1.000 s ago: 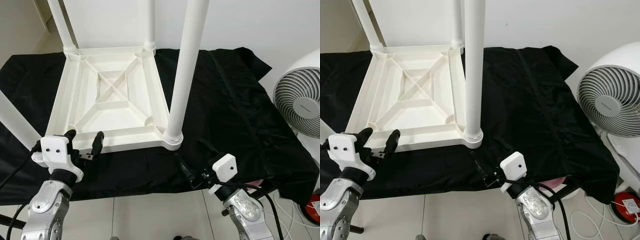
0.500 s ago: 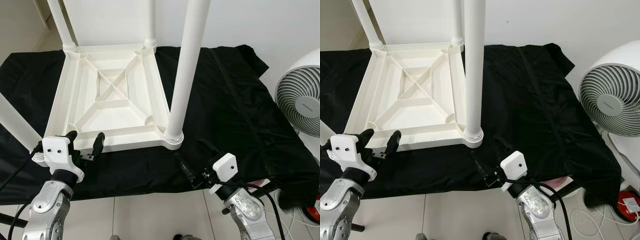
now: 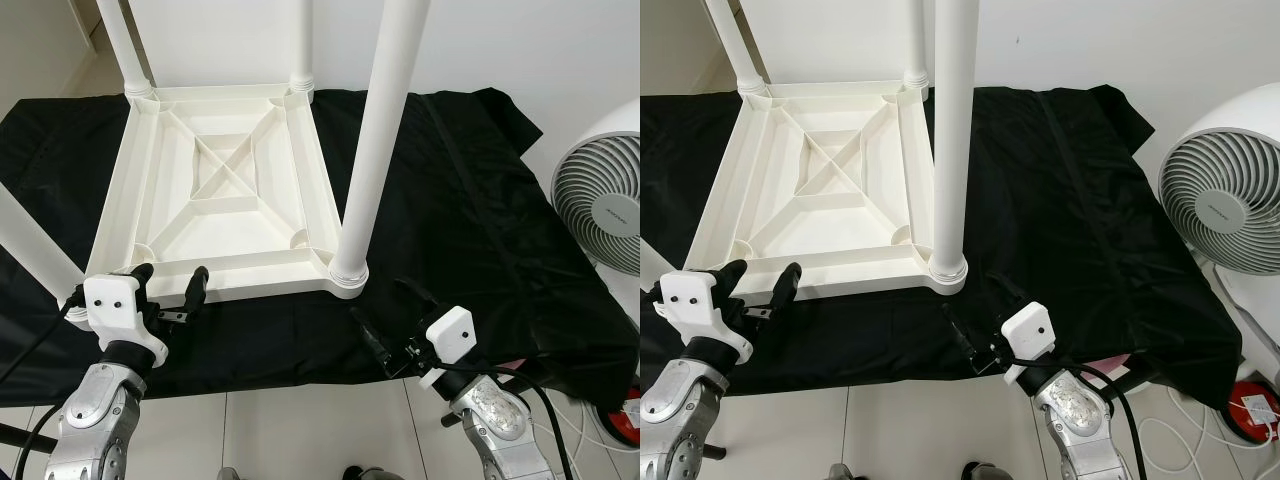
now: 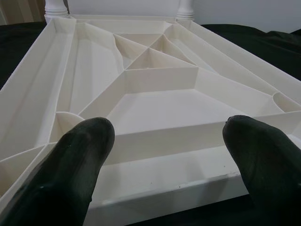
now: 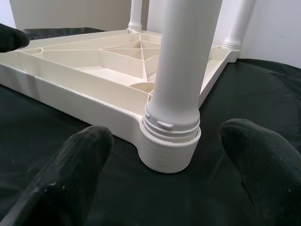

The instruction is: Building children table

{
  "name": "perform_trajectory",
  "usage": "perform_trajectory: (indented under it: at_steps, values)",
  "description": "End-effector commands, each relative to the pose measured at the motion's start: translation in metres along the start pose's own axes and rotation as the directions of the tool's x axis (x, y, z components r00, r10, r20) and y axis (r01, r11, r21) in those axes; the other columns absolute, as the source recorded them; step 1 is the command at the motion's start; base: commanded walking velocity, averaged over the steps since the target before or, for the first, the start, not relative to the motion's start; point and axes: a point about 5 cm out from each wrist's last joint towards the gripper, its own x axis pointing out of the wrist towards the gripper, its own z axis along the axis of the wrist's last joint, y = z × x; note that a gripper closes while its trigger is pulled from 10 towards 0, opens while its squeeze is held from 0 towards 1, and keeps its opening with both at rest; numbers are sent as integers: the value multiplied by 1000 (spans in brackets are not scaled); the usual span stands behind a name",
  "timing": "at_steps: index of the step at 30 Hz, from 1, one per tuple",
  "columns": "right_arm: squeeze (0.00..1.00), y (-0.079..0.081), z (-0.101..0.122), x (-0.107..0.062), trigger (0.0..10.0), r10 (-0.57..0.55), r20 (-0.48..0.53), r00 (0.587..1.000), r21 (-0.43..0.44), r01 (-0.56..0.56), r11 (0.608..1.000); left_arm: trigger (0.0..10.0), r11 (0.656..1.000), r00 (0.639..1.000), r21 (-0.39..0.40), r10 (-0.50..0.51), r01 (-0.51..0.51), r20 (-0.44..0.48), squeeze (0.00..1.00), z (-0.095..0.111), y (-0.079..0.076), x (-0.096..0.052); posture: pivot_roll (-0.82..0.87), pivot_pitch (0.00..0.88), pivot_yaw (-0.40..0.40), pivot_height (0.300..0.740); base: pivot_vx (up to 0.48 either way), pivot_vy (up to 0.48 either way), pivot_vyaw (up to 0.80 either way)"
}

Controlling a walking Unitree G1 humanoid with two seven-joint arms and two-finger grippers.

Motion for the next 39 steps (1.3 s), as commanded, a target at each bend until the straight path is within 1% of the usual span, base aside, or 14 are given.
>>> perform_trajectory:
  at_steps: [1, 28, 34, 39]
  values:
    - [0, -1, -2, -2, 10000, 2, -12, 1000, 4, -2, 1000, 10000, 1000, 1000, -5, -1, 1, -10, 0, -3, 0, -3, -51, 129, 25, 740, 240, 0, 0]
    - [0, -1, -4, -5, 10000, 30, -22, 999, 2, -30, 1000, 10000, 1000, 1000, -13, 7, -7, -18, 0, -4, 0, -8, -44, 129, 16, 740, 251, 0, 0]
    - [0, -2, -4, -4, 10000, 34, -25, 999, -1, -34, 999, 10000, 1000, 1000, -12, 10, -10, -19, 0, -4, 1, -8, -44, 129, 16, 740, 0, 0, 0]
    - [0, -3, -4, -5, 10000, 38, -26, 999, -5, -38, 999, 10000, 1000, 1000, -12, 10, -10, -17, 0, -4, 0, -8, -45, 129, 13, 740, 244, 0, 0]
